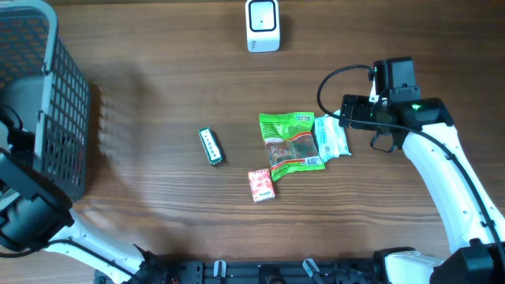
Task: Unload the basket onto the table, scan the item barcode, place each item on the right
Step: 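Reach the left gripper into the basket and grasp the red stick sachet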
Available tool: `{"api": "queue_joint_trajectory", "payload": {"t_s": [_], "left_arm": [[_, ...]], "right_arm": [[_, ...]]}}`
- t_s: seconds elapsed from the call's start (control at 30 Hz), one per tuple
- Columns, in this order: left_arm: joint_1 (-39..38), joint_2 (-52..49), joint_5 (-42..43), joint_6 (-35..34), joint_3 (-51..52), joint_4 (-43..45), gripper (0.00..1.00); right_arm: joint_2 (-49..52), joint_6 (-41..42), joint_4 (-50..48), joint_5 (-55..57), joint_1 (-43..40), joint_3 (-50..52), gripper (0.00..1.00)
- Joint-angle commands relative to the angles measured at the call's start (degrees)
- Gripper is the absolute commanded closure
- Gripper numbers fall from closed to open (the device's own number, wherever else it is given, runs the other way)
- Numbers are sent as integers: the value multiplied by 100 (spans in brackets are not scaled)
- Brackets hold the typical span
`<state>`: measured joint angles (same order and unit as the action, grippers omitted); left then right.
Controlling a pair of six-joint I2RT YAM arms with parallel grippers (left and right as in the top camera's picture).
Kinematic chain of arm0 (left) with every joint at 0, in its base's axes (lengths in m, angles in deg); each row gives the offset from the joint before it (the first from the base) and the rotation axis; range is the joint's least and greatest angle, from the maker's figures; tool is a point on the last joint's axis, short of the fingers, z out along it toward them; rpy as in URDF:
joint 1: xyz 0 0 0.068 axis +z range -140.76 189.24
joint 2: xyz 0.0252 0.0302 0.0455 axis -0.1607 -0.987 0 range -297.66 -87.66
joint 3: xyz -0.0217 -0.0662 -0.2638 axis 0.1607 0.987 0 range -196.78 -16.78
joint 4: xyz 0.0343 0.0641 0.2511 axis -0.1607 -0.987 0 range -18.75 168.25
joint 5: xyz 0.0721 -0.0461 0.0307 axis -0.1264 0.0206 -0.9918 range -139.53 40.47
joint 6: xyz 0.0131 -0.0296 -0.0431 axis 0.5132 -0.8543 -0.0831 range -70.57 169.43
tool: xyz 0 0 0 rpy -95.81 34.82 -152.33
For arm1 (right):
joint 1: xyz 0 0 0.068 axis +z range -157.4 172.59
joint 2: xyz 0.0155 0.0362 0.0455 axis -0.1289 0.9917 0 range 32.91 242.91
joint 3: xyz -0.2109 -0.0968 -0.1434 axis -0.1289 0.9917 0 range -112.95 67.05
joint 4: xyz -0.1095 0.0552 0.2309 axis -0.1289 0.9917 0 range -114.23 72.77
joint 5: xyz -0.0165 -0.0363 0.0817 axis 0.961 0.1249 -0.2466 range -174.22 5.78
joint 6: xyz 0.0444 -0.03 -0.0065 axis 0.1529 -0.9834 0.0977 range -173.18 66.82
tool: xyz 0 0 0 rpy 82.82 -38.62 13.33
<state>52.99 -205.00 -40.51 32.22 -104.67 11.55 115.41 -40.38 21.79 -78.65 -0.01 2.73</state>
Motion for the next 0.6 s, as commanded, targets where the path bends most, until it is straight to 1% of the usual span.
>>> {"api": "queue_joint_trajectory", "payload": {"t_s": [0.0,0.07,0.13,0.2,0.3,0.33,0.37,0.43,0.47,0.5,0.53,0.57], "left_arm": [[-7,-66,181,7,92,57,13],[-7,-66,22,-22,92,98,14],[-7,-66,-802,-389,92,144,17],[31,-66,-1316,-651,92,236,18],[140,-66,-1401,-789,90,490,18],[173,-63,-1368,-901,48,511,21],[212,-63,-977,-896,-111,455,27],[308,-63,166,-894,-632,166,57],[363,-63,850,-894,-949,-50,76],[393,-63,1298,-896,-1147,-197,83],[422,-63,1668,-896,-1300,-326,96],[446,-63,2035,-898,-1419,-481,96]], "right_arm": [[-42,87,-20,-31,9,-70,0],[-42,87,-20,-31,9,-70,0],[-42,87,-20,-31,9,-70,0],[-42,87,-20,-31,9,-70,1],[-42,87,-20,-31,9,-70,0],[-42,87,-20,-31,9,-70,0],[-42,87,-20,-31,9,-70,0],[-42,85,-20,-31,9,-70,0],[-42,87,-20,-31,9,-70,0],[-42,87,-20,-31,9,-70,0],[-42,87,-20,-31,9,-70,0],[-42,87,-20,-31,9,-70,0]]}}
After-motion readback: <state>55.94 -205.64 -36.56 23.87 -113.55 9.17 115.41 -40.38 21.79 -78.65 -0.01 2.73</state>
